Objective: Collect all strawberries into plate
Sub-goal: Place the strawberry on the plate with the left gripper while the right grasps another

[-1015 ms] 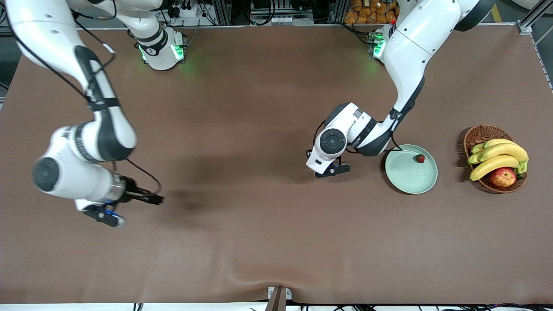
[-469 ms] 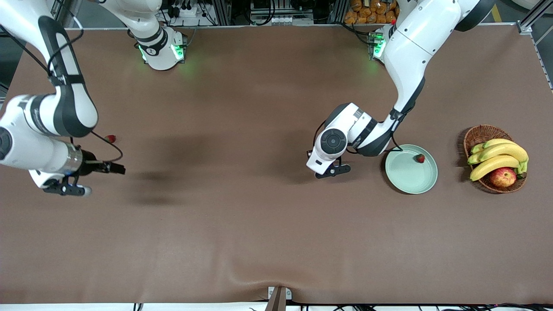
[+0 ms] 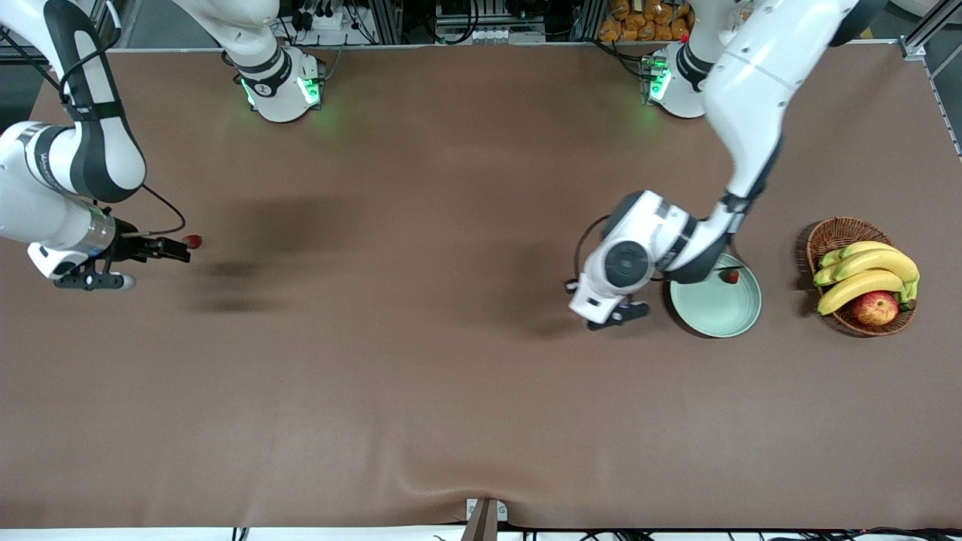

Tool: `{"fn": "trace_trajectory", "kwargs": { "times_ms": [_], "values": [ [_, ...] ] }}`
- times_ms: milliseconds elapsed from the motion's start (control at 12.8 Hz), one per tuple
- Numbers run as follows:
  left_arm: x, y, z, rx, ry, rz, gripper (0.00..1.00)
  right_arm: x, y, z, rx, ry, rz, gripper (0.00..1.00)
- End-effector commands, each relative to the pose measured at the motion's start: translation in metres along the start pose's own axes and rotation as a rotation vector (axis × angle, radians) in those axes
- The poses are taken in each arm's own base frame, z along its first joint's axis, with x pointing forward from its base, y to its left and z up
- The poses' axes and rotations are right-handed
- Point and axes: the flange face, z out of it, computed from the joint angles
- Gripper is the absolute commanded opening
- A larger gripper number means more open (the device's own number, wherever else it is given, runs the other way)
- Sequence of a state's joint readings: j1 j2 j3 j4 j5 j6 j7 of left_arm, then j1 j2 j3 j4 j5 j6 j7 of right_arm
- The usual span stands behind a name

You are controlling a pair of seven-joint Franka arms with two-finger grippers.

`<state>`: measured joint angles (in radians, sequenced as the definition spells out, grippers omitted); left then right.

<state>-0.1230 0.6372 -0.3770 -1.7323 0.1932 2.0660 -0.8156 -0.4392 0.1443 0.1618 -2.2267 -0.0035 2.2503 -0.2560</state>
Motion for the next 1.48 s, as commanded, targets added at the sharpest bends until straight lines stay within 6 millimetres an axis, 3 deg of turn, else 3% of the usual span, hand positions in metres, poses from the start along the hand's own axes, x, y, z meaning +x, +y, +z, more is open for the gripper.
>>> {"fn": "trace_trajectory", "kwargs": {
  "times_ms": [0, 312, 625, 703, 859, 937, 1093, 1249, 1406],
  "values": [
    [0.018, -0.054, -0.032, 0.042, -0.01, 0.075, 0.0, -0.038, 0.013, 0.035, -0.018, 0.033, -0.027, 1.0],
    [0.064, -0.131, -0.026, 0.025, -0.038, 0.125, 0.0, -0.054, 0.013, 0.08, -0.003, 0.025, -0.018, 1.0],
    [0.091, -0.183, -0.014, 0.066, -0.027, 0.228, 0.04, -0.056, 0.022, 0.096, 0.003, 0.021, -0.033, 0.96],
    [0.094, -0.19, -0.013, 0.065, -0.026, 0.236, 0.11, -0.055, 0.027, 0.1, -0.013, 0.024, -0.049, 0.94],
    [0.096, -0.192, -0.017, 0.066, -0.018, 0.236, 0.69, -0.061, 0.047, 0.114, -0.029, 0.029, -0.05, 0.93],
    [0.095, -0.191, -0.023, 0.066, -0.01, 0.239, 1.0, -0.061, 0.047, 0.116, -0.032, 0.025, -0.056, 0.87],
    [0.094, -0.192, -0.048, 0.062, 0.028, 0.232, 1.0, -0.061, 0.044, 0.119, -0.028, 0.018, -0.061, 0.7],
    [0.092, -0.183, -0.094, 0.039, 0.102, 0.234, 1.0, -0.061, 0.04, 0.122, -0.024, 0.009, -0.066, 0.59],
    [0.087, -0.166, -0.139, 0.014, 0.166, 0.249, 1.0, -0.061, 0.041, 0.124, -0.021, 0.003, -0.066, 0.35]
  ]
}}
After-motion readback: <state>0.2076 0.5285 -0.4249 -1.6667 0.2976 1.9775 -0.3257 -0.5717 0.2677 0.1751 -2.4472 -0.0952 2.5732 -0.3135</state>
